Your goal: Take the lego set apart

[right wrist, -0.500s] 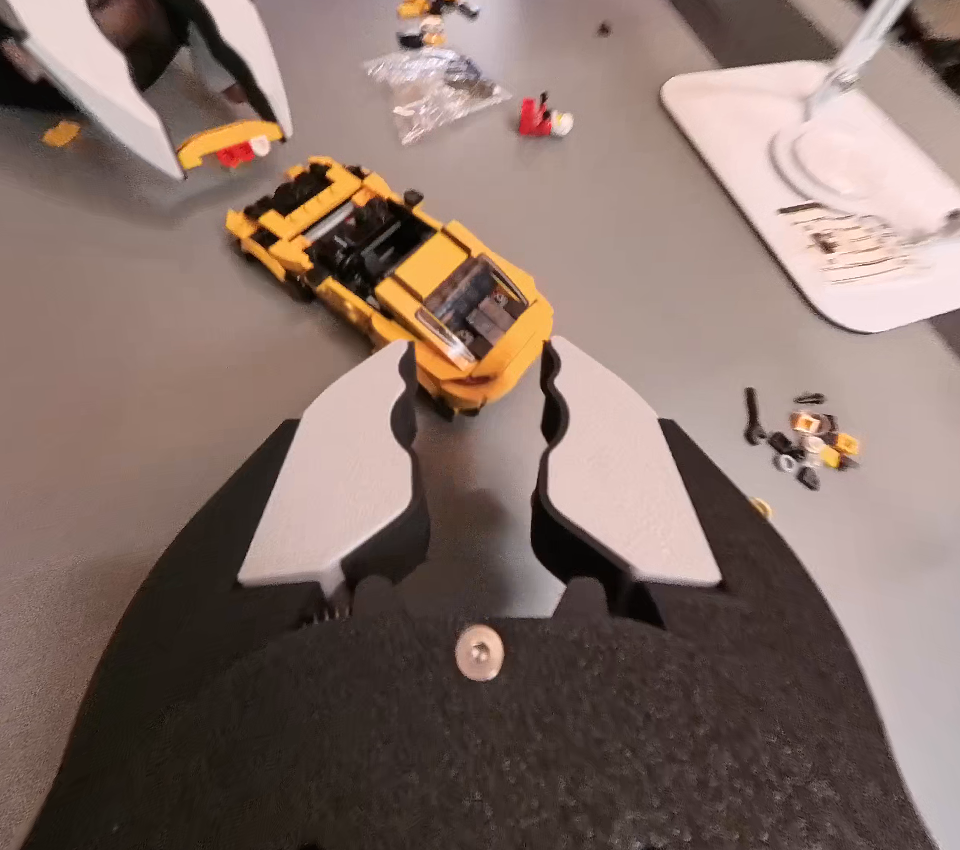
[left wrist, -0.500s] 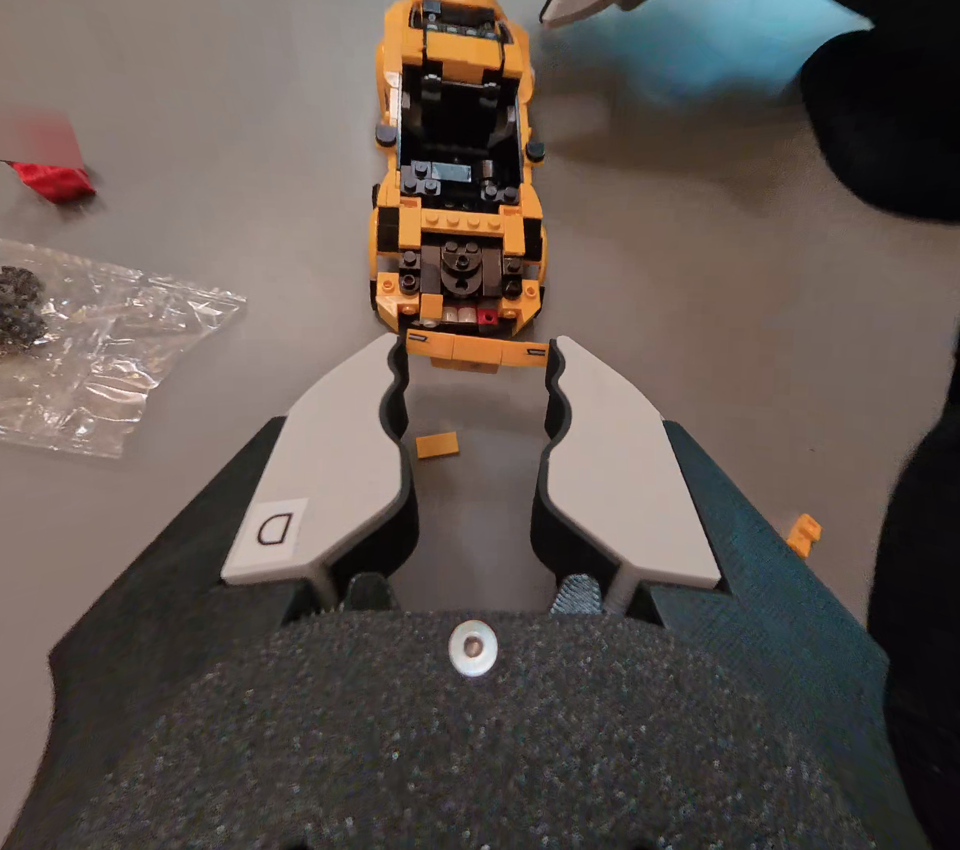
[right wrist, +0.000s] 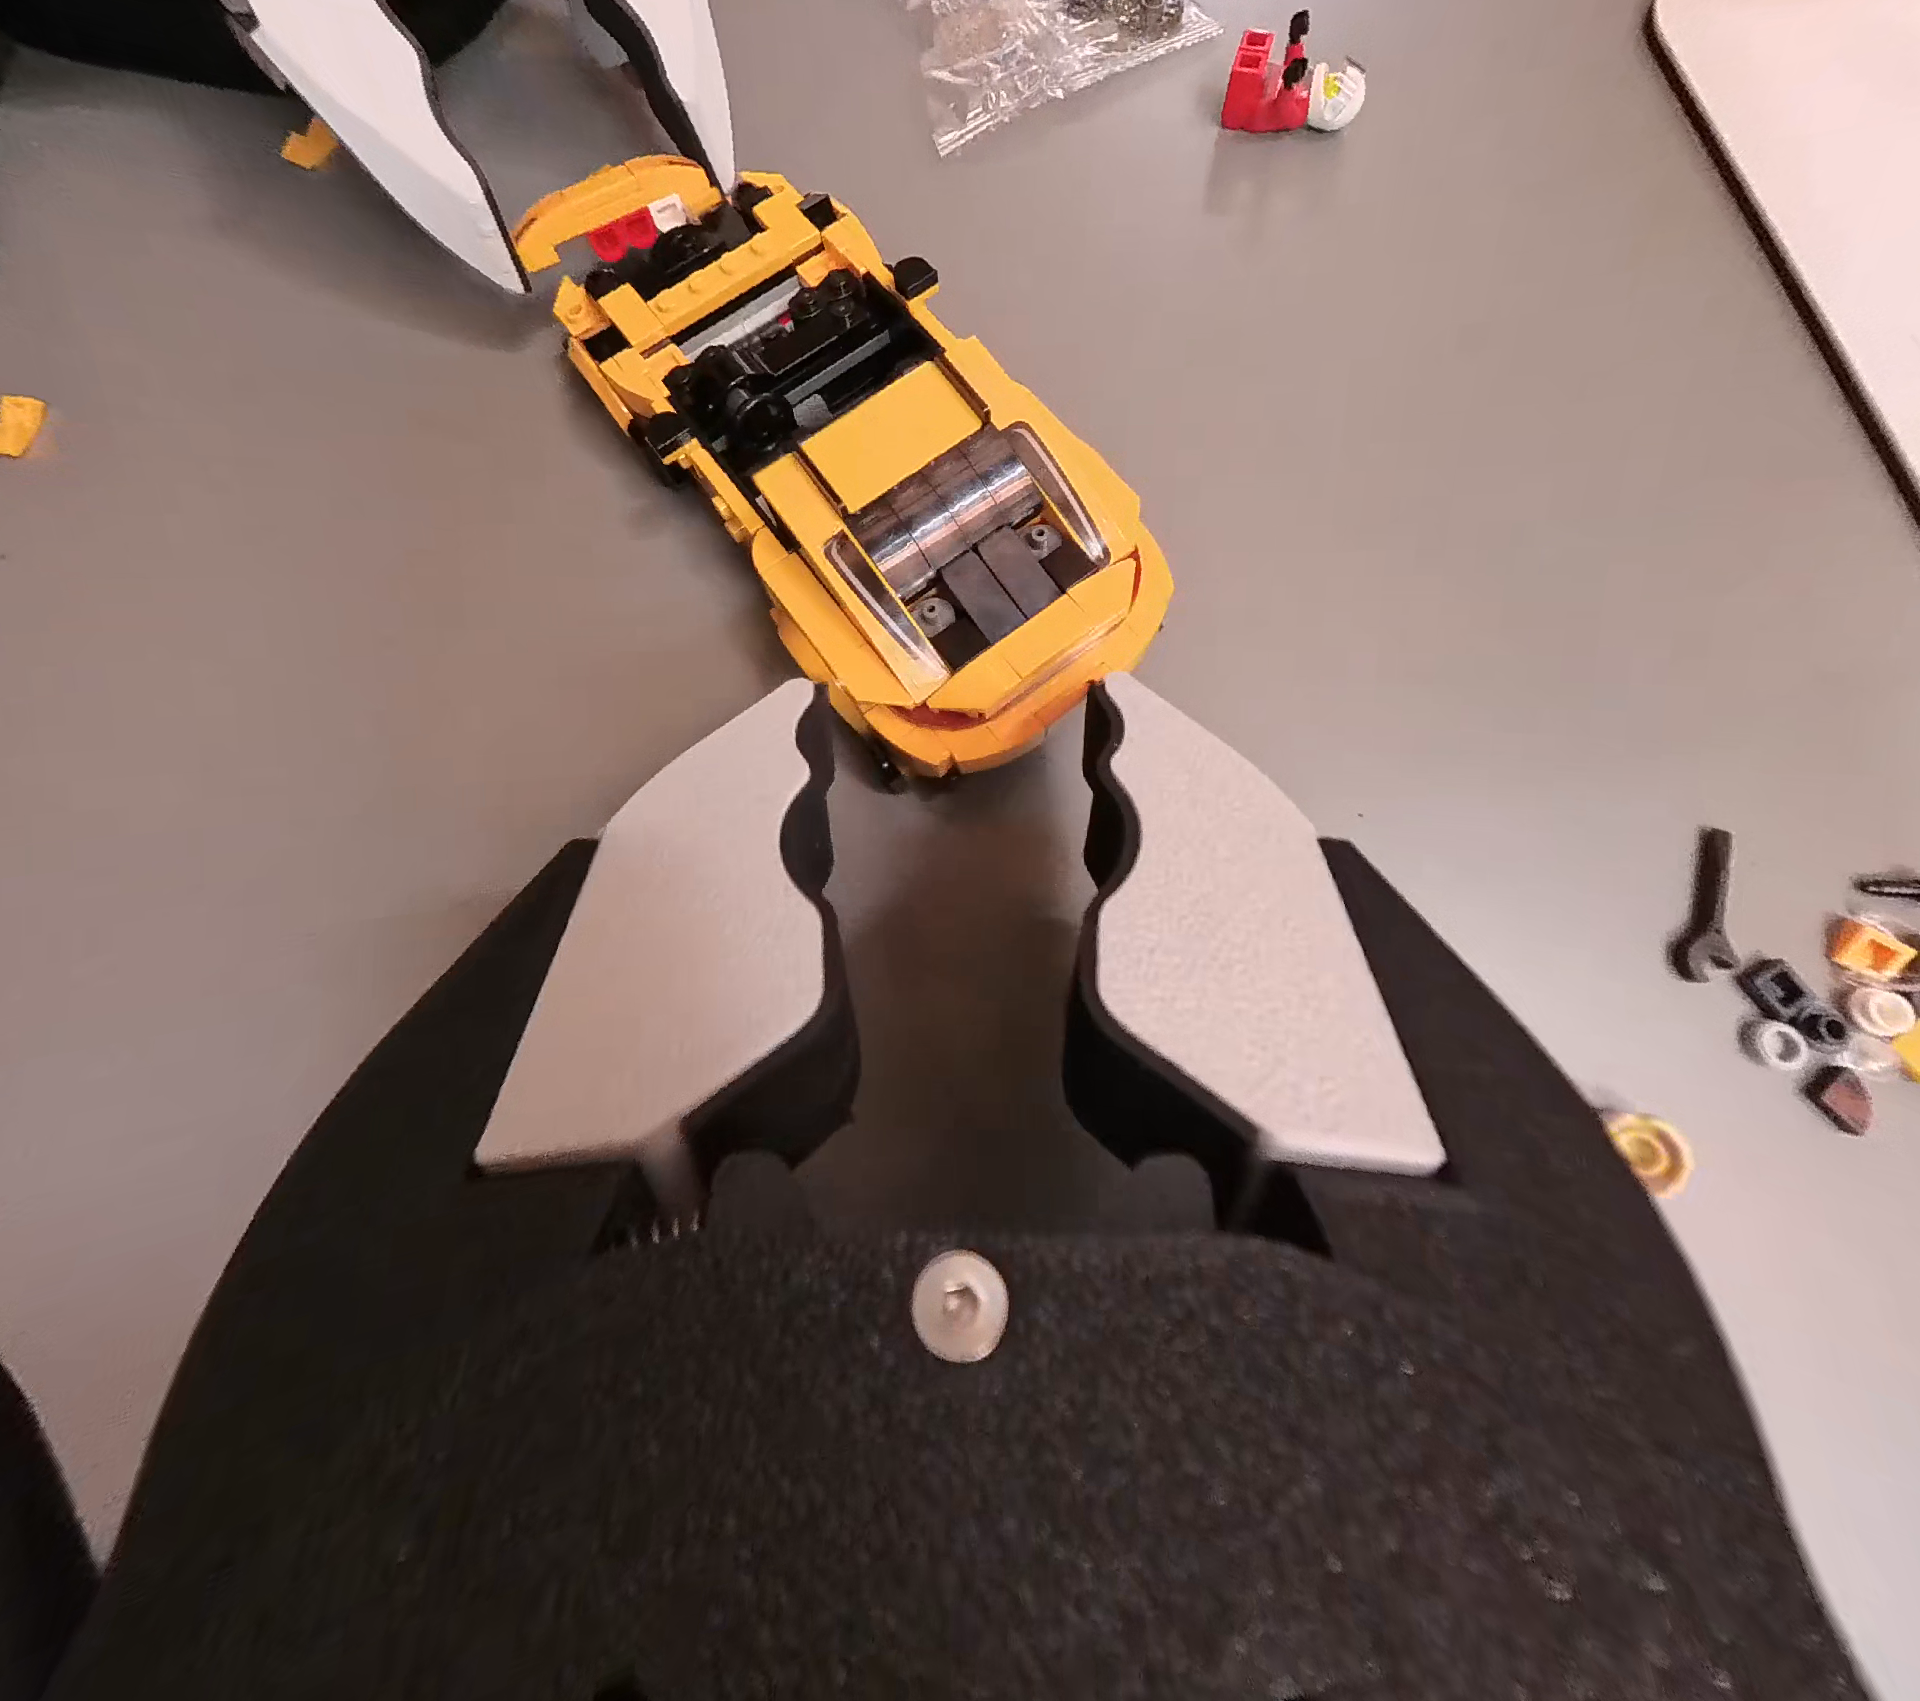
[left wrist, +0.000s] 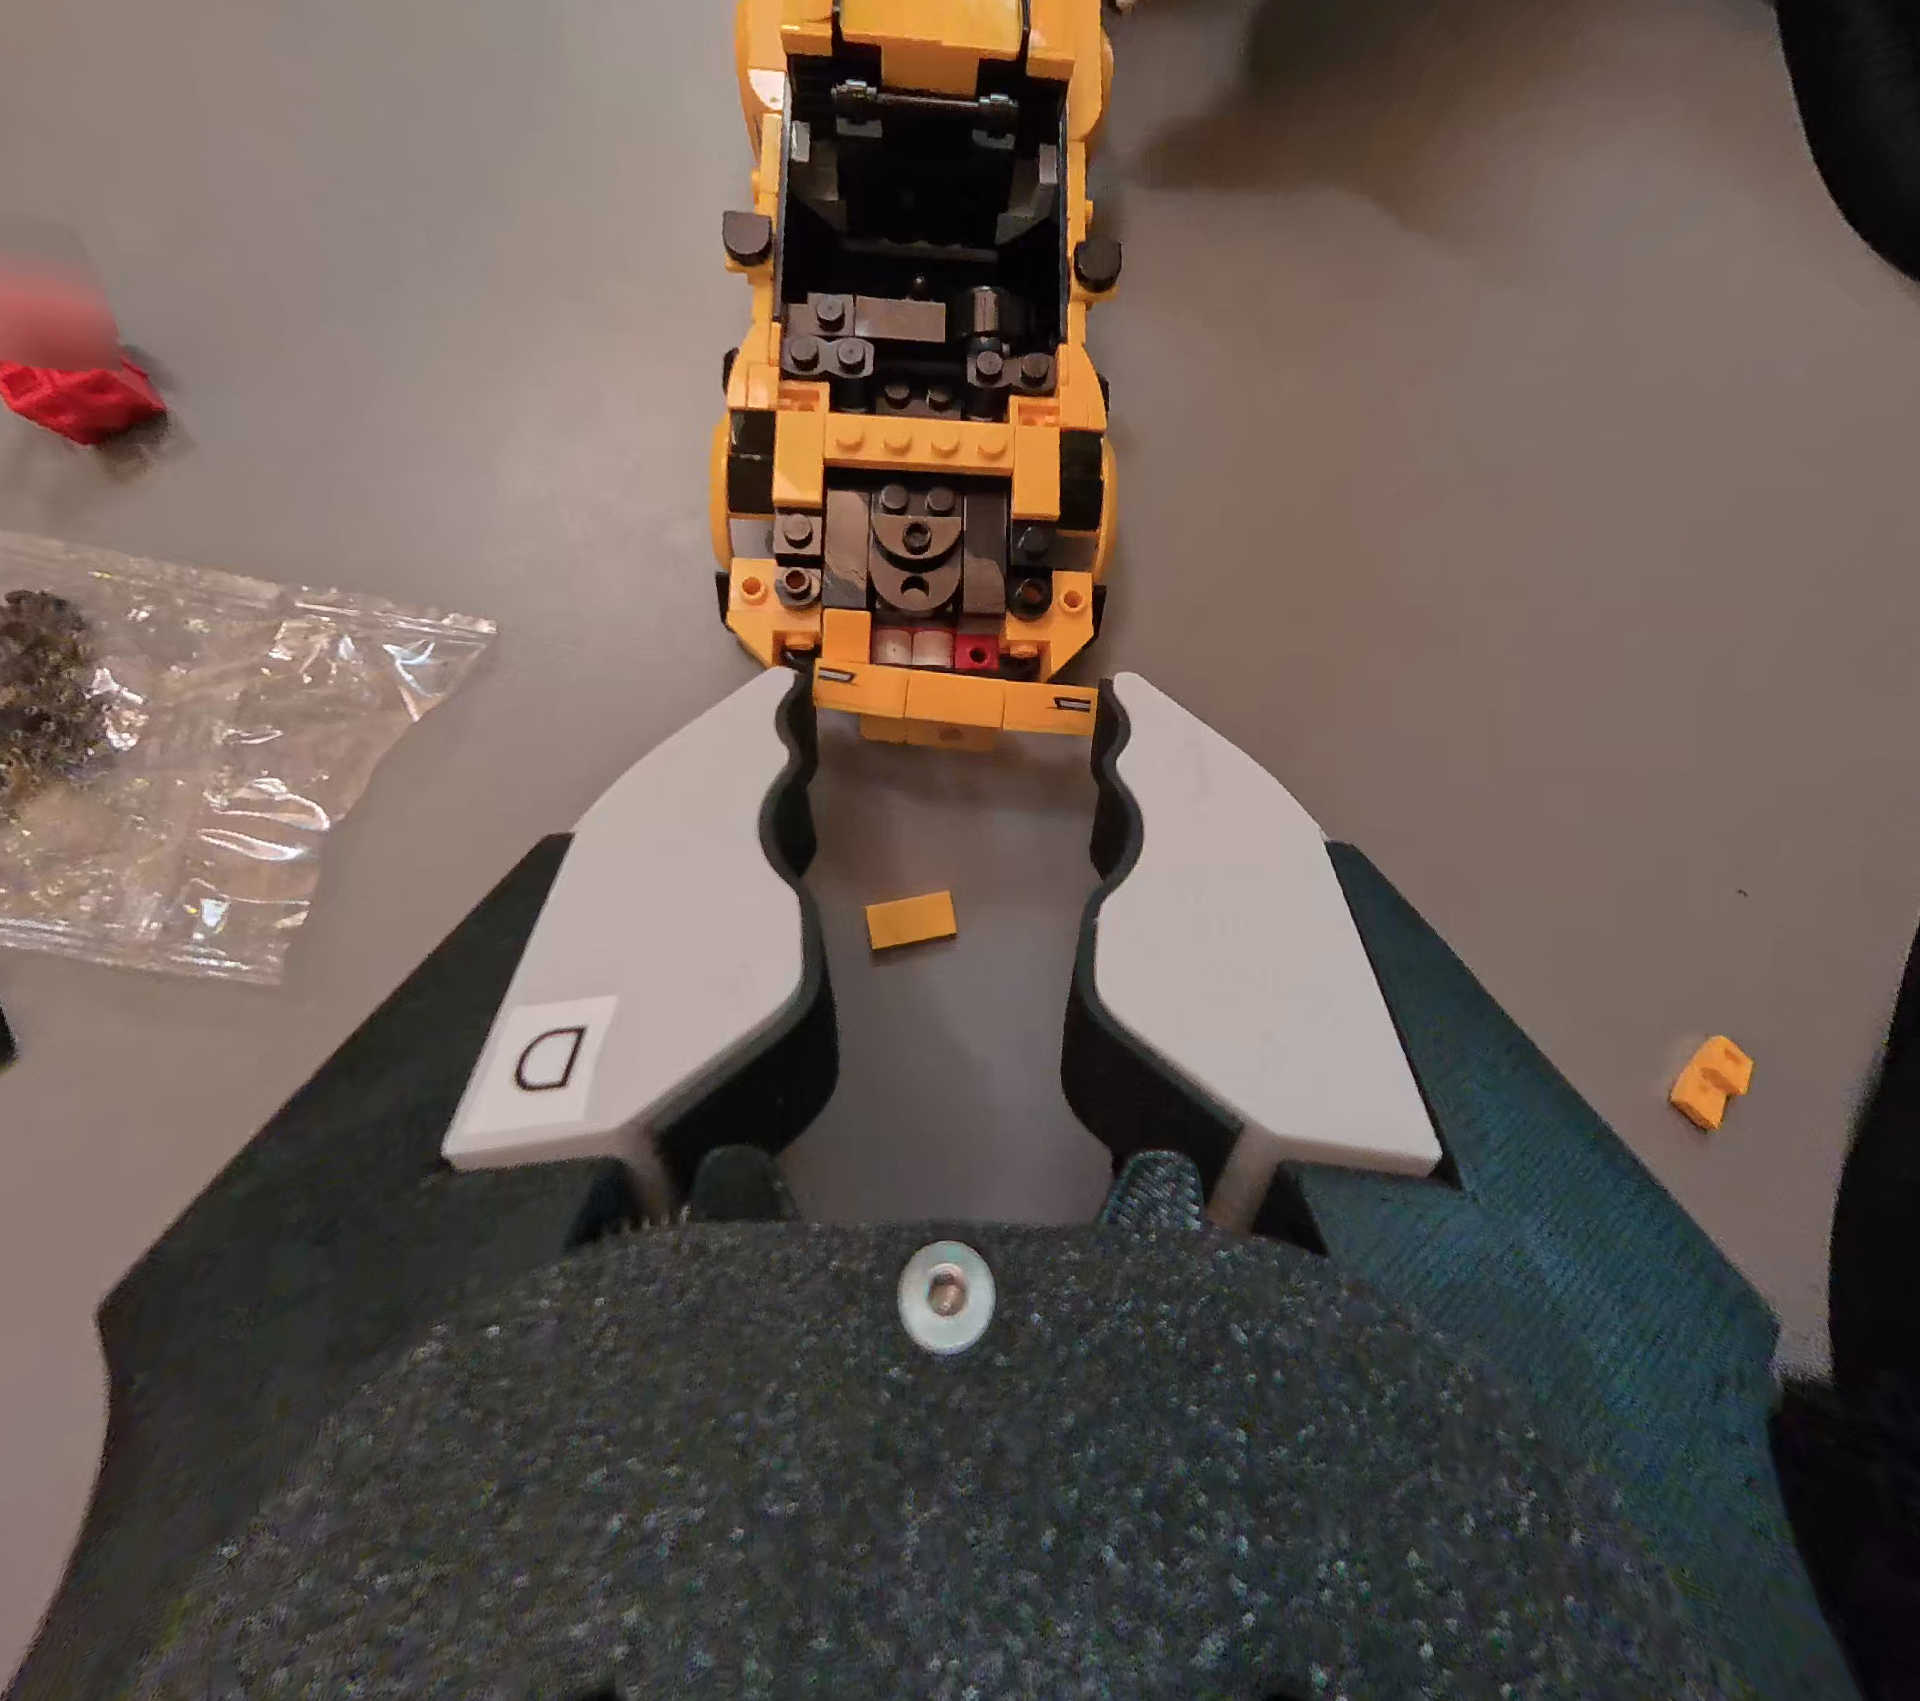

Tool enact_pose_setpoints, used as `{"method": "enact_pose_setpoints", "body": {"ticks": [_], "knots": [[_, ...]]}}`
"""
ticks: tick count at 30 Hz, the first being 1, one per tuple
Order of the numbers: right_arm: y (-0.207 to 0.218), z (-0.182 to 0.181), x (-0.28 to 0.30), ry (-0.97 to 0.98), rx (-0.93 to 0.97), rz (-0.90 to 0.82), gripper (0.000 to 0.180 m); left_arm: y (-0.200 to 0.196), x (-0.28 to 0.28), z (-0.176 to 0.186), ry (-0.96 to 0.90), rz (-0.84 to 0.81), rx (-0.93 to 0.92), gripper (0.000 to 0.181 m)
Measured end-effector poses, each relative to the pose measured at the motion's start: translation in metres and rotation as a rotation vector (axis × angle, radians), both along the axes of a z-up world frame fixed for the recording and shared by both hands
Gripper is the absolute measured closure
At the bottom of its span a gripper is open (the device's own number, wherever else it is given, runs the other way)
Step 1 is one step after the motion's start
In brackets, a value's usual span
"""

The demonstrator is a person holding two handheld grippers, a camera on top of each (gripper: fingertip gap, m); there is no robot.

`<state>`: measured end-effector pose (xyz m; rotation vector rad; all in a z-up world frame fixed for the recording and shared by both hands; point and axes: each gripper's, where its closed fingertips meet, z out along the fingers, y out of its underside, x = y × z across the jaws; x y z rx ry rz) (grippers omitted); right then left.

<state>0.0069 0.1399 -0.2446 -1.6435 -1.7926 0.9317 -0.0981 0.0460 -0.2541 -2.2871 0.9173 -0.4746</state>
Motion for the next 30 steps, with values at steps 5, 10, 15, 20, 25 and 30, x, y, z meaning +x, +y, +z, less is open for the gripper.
{"method": "enact_pose_setpoints", "body": {"ticks": [5,10,15,20,25,30], "knots": [[-0.001,0.001,0.000,0.011,-0.022,-0.008,0.132,0.001,-0.001,0.001,0.008,-0.005,0.013,0.130],[-0.002,0.001,-0.001,0.031,-0.041,-0.017,0.134,0.003,-0.003,0.000,0.012,-0.008,0.035,0.130],[-0.002,0.001,-0.002,0.036,-0.032,-0.025,0.136,0.003,-0.005,-0.001,-0.018,-0.002,0.039,0.130],[-0.002,0.002,-0.002,0.041,-0.035,-0.028,0.136,0.005,-0.007,-0.002,-0.030,0.017,0.038,0.130],[0.000,0.001,-0.002,0.041,-0.032,-0.036,0.136,0.007,-0.013,-0.004,0.007,0.034,0.047,0.130],[0.000,0.001,-0.002,0.040,-0.027,-0.040,0.136,0.007,-0.012,-0.002,-0.010,0.029,0.055,0.130]]}}
